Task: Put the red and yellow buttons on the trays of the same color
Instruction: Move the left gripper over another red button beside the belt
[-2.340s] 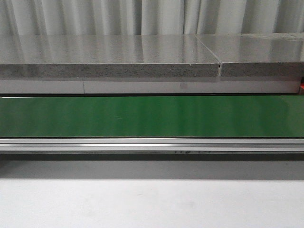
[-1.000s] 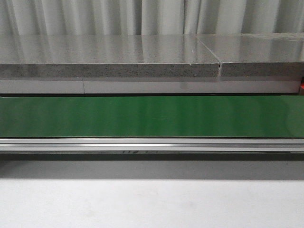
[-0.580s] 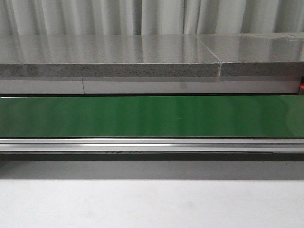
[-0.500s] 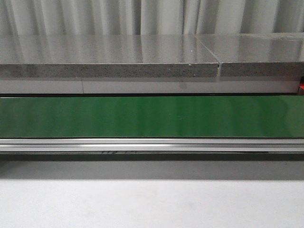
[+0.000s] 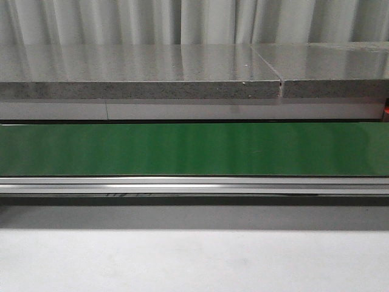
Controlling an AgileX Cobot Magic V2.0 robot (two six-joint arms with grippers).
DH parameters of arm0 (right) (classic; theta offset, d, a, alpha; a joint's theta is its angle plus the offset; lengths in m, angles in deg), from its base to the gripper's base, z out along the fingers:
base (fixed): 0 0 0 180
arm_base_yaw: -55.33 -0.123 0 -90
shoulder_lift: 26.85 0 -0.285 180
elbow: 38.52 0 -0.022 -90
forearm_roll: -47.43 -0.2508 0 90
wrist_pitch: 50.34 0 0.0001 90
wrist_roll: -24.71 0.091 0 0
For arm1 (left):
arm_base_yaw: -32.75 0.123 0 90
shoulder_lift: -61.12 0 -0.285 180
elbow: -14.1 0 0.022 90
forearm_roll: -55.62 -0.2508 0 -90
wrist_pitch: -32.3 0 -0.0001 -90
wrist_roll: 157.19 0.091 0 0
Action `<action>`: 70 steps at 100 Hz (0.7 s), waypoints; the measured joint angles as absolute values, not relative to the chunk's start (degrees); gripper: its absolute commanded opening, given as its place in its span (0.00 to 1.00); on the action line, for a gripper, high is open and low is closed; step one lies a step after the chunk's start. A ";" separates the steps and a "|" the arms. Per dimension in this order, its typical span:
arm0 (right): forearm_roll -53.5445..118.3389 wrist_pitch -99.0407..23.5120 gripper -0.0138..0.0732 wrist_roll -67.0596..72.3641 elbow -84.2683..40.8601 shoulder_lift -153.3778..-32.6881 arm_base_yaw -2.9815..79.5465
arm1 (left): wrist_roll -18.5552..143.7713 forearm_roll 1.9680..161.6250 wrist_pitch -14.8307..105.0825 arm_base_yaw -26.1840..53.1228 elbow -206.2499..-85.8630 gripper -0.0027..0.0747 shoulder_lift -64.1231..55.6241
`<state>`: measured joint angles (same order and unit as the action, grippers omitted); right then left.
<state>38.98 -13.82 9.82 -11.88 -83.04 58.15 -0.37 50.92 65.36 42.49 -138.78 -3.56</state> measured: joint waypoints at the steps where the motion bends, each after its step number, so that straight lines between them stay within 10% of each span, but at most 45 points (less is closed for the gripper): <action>1: 38.98 -13.82 0.08 9.82 -11.88 -83.04 58.15 | -0.37 51.03 65.38 42.65 -139.05 0.86 -4.61; 70: 38.98 -13.80 0.08 9.82 -11.88 -83.04 58.15 | -0.37 53.69 65.41 46.50 -160.53 0.86 -44.65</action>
<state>38.98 -13.80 9.82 -11.88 -83.04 58.15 -0.37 53.69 65.41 46.50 -160.53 -44.65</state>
